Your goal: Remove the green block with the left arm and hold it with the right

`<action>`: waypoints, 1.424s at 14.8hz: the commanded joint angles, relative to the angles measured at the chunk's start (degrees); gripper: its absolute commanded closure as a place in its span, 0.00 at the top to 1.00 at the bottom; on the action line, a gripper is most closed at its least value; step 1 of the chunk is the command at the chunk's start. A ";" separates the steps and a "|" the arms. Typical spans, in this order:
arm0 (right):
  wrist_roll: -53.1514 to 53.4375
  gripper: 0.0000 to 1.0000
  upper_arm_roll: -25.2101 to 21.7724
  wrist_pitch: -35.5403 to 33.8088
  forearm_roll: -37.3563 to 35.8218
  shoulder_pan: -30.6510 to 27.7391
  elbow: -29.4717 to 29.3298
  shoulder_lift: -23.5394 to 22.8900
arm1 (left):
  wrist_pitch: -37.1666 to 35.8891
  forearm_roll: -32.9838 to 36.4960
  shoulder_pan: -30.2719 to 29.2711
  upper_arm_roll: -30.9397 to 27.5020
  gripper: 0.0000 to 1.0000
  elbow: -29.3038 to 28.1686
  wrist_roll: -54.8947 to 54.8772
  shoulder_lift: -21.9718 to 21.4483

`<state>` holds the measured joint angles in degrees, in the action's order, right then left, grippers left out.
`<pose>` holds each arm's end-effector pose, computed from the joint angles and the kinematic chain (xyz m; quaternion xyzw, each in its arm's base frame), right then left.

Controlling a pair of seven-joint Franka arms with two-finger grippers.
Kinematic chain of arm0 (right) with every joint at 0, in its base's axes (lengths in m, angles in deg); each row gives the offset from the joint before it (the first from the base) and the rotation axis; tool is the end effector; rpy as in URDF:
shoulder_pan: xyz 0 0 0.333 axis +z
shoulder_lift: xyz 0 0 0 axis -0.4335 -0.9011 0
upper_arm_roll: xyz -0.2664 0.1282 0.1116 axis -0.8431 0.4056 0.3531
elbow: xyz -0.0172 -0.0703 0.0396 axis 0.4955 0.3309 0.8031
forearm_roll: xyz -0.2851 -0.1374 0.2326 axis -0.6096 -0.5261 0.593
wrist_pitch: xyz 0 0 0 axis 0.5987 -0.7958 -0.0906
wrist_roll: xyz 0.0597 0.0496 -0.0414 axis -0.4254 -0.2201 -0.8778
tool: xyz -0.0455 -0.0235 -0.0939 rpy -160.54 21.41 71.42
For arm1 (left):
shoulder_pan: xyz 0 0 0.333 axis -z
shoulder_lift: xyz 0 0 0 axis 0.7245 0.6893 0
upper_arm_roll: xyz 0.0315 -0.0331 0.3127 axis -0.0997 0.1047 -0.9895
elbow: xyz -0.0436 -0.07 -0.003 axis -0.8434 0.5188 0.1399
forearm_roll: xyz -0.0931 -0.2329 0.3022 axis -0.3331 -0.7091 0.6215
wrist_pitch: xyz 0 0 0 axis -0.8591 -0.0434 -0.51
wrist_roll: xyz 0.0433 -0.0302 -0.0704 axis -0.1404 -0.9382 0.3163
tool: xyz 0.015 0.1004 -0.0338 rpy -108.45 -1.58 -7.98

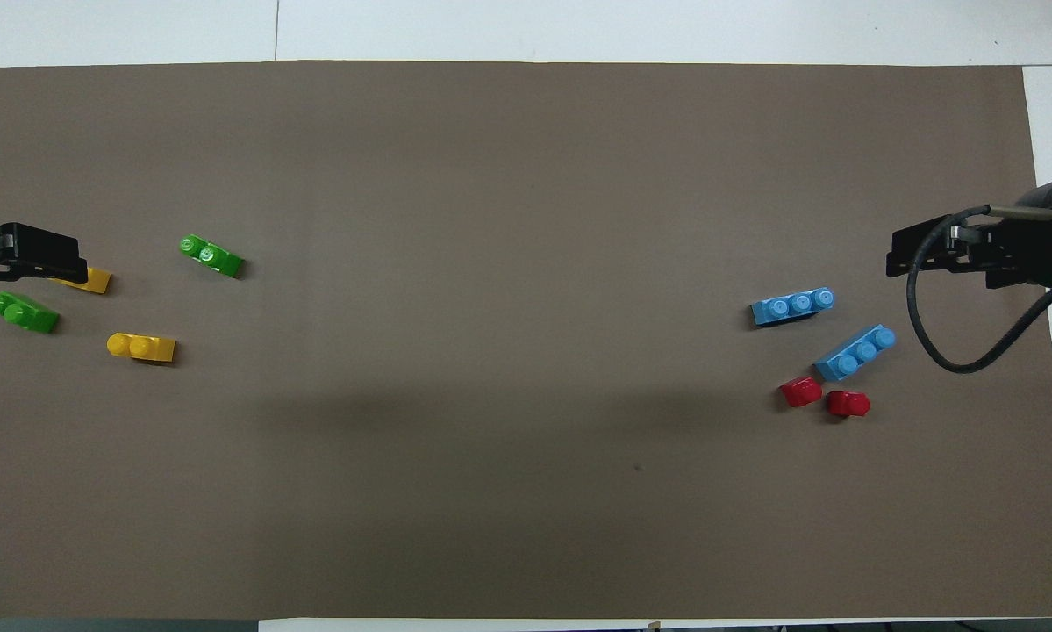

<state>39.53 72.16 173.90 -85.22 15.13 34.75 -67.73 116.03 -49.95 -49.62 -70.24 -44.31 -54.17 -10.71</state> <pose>0.5479 0.0299 0.6091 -0.9975 0.0674 0.0045 0.0185 0.5430 -0.0171 0.6221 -0.9996 -0.0268 -0.0042 0.0098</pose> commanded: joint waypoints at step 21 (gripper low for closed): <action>-8.24 1.00 -11.88 0.82 -1.47 8.98 -1.19 -1.33 | -0.82 -2.89 0.47 -0.51 1.00 -2.40 -1.99 -2.08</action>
<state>32.33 60.97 176.12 -85.30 23.75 34.69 -68.46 115.02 -52.08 -49.60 -70.13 -44.80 -55.31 -10.92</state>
